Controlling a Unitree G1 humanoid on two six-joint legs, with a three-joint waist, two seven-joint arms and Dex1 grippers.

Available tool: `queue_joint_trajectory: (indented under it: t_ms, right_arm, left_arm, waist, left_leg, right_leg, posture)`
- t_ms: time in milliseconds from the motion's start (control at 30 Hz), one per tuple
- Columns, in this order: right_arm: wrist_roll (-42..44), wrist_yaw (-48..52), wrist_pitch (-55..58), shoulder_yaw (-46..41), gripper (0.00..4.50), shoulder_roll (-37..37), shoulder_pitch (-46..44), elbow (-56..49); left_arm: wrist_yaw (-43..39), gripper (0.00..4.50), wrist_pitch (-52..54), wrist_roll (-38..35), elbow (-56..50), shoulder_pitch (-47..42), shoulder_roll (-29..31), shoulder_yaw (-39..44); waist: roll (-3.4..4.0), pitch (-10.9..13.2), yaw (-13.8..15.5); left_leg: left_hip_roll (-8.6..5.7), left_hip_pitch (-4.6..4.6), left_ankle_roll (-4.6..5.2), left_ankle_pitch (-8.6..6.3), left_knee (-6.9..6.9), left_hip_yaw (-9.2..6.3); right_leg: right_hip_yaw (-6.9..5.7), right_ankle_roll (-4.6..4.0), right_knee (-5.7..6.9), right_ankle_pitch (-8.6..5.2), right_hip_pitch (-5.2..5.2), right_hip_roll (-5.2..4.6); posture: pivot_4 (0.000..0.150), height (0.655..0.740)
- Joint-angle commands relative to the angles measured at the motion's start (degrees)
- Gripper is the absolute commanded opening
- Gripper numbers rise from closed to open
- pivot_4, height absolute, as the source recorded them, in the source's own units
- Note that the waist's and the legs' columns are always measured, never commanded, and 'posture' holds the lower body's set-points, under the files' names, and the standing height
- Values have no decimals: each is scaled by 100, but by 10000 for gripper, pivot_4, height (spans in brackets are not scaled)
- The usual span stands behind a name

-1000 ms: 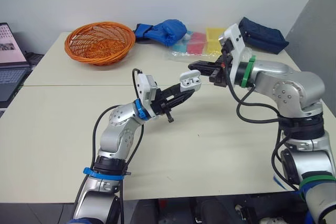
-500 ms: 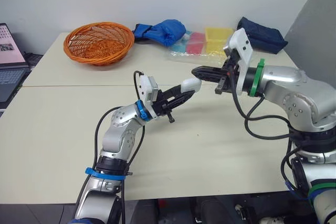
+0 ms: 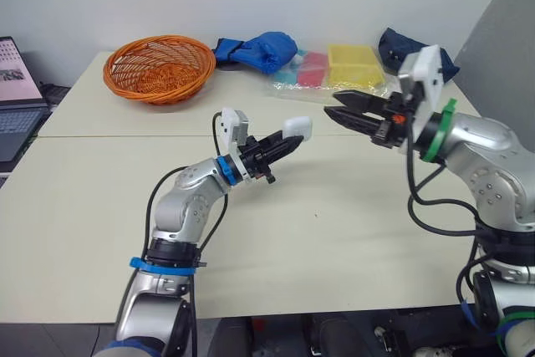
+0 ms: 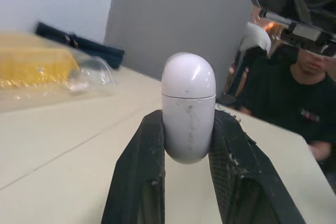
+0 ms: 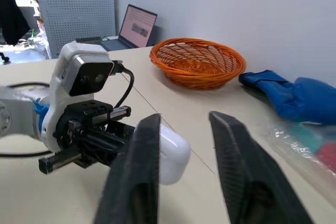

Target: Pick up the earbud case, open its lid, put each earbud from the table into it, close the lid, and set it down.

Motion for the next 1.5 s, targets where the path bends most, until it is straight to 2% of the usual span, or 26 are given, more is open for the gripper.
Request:
queue_joint_trajectory:
  t_ms: [33,167,200,367,500,733,767,900,1033,1100,1133,1200,1300,1367,1433,1500]
  right_arm:
    - [-450,575,-950,112,29031,-264,516,-100]
    - [-712,952,-1637,274,42892,-291,970,67]
    - [-826,1078,-1884,352,44482,-293,1135,165]
    - [-1265,1310,-2719,720,44482,-125,1733,634]
    - [-1496,1369,-2948,965,44482,-69,1970,824]
    - [-1659,1363,-3164,1105,44482,65,1980,1061]
    - [-1662,1366,-3158,1099,45000,84,1945,1081]
    - [-1688,1454,-3209,1092,45000,98,1866,1171]
    - [-1690,1525,-3304,1090,45000,94,1820,1257]
    - [-1665,1557,-3282,1052,45000,68,1774,1297]
    - [-1663,1571,-3280,1037,45000,54,1756,1319]
    - [-1566,1621,-3219,929,45000,-8,1707,1338]
    - [-1395,1699,-3123,764,45000,-103,1674,1281]
    - [-1279,1751,-3045,665,45000,-184,1673,1193]
    - [-1254,1805,-3022,594,45000,-296,1714,1125]
    - [-1230,1858,-3033,546,45000,-371,1762,1099]
  left_arm:
    - [49,7497,1222,-310,8,-199,242,-10]
    - [-41,7497,1975,-473,-62,-235,425,-29]
    - [141,7497,2413,-569,8,-247,393,57]
    - [1079,7497,4074,-792,361,-254,134,509]
    - [1620,7497,4784,-754,474,-277,-55,853]
    - [2121,7497,5121,-633,373,-152,-207,1138]
    - [2155,14680,5168,-657,351,-154,-220,1207]
    - [2283,26203,5298,-700,125,-165,-59,1518]
    - [2148,38344,5289,-762,-96,-5,371,1735]
    - [1625,43507,4613,-552,-97,295,1109,1495]
    - [1393,44599,4268,-452,-73,414,1403,1393]
    - [589,44599,2520,19,-12,691,1945,1302]
    - [-620,44599,-25,617,10,1137,2345,1208]
    - [-1347,44599,-814,569,-152,1494,2455,1304]
    - [-1573,44599,-1848,1022,-254,1931,2558,1160]
    - [-1329,44599,-2593,1419,-176,2153,2453,1146]
  waist:
    - [2,1,0]
    - [2,2,-25]
    - [2,1,-24]
    - [1,1,-4]
    - [1,1,-12]
    - [1,0,-15]
    - [1,0,-15]
    - [2,0,-16]
    - [2,0,-25]
    - [2,0,-38]
    - [2,0,-81]
    - [2,0,-105]
    - [2,0,-53]
    - [2,0,-3]
    - [2,0,21]
    - [2,0,39]
  left_leg:
    - [0,0,0,0,0,1]
    - [0,1,0,0,5,4]
    - [0,4,0,0,7,4]
    - [1,14,0,0,12,-8]
    - [-2,12,0,0,14,-2]
    - [-1,21,-1,1,13,-3]
    - [0,22,-1,1,15,-4]
    - [-1,24,-1,1,15,-3]
    - [1,26,-2,1,11,-3]
    - [1,27,-2,1,10,-3]
    - [2,28,-2,1,9,-1]
    - [4,44,-2,0,0,-3]
    - [1,48,-3,0,-2,3]
    - [5,44,-3,0,-3,12]
    - [6,43,-3,0,-7,19]
    - [-3,35,-3,-1,-8,22]
  right_leg:
    - [0,0,0,0,-1,0]
    - [4,1,4,0,-4,-1]
    - [6,2,7,1,-4,0]
    - [-10,1,7,0,13,0]
    - [0,2,11,1,8,-1]
    - [1,0,17,1,11,-1]
    - [1,0,17,2,13,-1]
    - [3,-1,19,3,14,-1]
    - [5,-2,19,3,12,0]
    - [3,-2,19,3,12,0]
    - [6,-3,19,3,12,1]
    - [19,-6,21,2,15,-1]
    - [20,-23,16,-4,16,-11]
    - [24,-66,10,-11,16,-35]
    - [26,-74,6,-8,14,-66]
    - [26,-71,-5,-10,14,-95]
  posture:
    - [1500,7400]
    - [1500,7400]
    - [1500,7400]
    - [1500,7400]
    - [1500,7400]
    - [1500,7400]
    - [1500,7400]
    - [1500,7400]
    - [1500,7400]
    - [1500,7400]
    - [1500,7400]
    - [1500,7400]
    - [1500,7400]
    - [1500,7400]
    - [1500,7400]
    - [1500,7400]
